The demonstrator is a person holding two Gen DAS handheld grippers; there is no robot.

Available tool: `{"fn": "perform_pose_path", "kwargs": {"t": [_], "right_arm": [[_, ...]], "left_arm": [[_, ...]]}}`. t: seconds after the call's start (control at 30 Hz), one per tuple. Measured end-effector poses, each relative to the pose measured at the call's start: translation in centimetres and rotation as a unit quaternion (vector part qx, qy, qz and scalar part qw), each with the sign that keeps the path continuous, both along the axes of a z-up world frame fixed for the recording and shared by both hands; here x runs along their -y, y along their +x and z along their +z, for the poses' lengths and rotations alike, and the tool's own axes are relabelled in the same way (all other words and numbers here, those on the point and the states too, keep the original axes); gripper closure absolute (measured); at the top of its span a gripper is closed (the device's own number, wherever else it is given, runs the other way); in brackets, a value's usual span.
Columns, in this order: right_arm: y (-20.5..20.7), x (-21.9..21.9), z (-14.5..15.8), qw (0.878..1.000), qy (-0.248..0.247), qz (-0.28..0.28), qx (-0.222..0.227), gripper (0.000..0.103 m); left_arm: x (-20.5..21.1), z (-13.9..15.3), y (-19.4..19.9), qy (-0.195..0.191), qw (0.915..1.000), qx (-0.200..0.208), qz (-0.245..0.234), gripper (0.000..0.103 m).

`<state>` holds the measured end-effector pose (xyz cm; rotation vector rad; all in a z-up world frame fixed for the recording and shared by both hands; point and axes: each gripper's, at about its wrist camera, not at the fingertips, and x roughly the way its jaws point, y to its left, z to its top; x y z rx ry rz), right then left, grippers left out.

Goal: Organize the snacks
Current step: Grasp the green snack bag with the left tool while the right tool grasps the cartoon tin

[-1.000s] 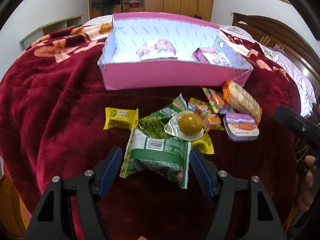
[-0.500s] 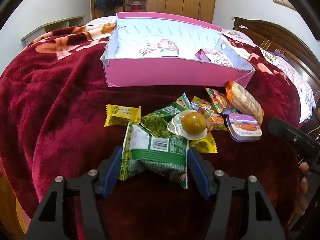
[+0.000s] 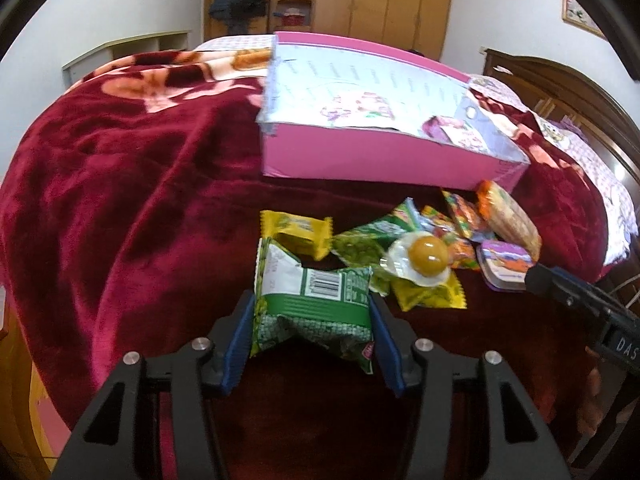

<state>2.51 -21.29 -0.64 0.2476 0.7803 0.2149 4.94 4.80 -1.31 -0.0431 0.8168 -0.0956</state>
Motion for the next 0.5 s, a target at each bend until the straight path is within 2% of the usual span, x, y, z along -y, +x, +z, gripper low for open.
{"fn": "perform_pose_path", "kwargs": {"t": [0.5], "right_arm": [[1.9, -3.2, -1.5, 0.996, -0.087, -0.012, 0.019, 0.015]], "left_arm": [[-1.4, -0.9, 0.3, -0.026, 0.9997, 0.003, 0.004, 0.045]]}}
